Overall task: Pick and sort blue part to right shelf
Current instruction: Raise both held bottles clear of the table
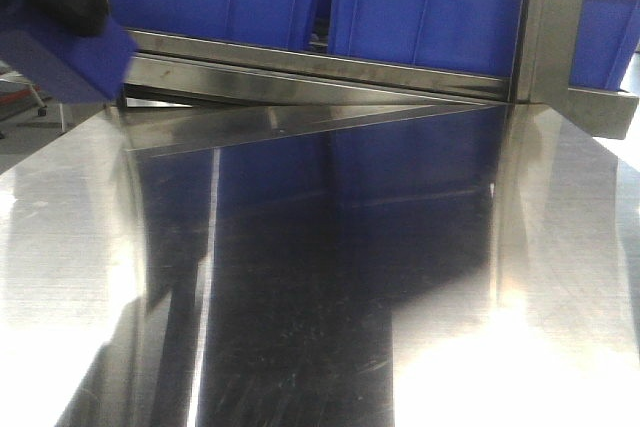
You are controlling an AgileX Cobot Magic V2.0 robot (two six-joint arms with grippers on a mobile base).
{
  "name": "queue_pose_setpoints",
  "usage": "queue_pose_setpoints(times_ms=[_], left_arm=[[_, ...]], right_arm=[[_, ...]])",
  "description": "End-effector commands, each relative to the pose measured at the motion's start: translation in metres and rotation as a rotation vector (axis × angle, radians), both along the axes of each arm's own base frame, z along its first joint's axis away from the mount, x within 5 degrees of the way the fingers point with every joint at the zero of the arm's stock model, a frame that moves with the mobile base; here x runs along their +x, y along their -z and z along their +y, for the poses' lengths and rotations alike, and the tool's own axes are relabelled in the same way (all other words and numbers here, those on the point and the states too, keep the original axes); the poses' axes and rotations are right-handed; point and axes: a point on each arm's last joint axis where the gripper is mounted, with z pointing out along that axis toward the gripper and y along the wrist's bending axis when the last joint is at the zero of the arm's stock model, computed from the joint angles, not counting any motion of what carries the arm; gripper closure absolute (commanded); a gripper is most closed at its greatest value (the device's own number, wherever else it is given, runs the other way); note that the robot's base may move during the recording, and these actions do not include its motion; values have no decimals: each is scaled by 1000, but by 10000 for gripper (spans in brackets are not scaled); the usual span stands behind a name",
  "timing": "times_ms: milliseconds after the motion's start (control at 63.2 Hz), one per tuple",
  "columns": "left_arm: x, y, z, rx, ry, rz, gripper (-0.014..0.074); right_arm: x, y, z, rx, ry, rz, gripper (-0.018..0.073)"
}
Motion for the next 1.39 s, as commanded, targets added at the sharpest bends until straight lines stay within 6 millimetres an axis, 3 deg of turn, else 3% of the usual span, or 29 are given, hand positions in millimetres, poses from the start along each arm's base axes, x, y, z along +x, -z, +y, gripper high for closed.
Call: queue_pose_setpoints(times_ms=[0, 380, 697, 855, 1377], left_arm=[[-7, -21, 15, -61, -57, -180, 212], [-55, -16, 61, -130, -234, -493, 212], [-98, -16, 77, -155, -291, -634, 212], [-114, -19, 83, -86, -306, -727, 212], [-124, -23, 87, -59, -328, -774, 212]], right_arm=[[-1, -19, 0, -17, -1, -125, 166], [-1, -19, 0, -17, -1, -125, 166], [-1, -19, 0, -17, -1, -125, 166], [-1, -19, 0, -17, -1, -125, 166], [-1, -19, 0, -17, -1, -125, 166]])
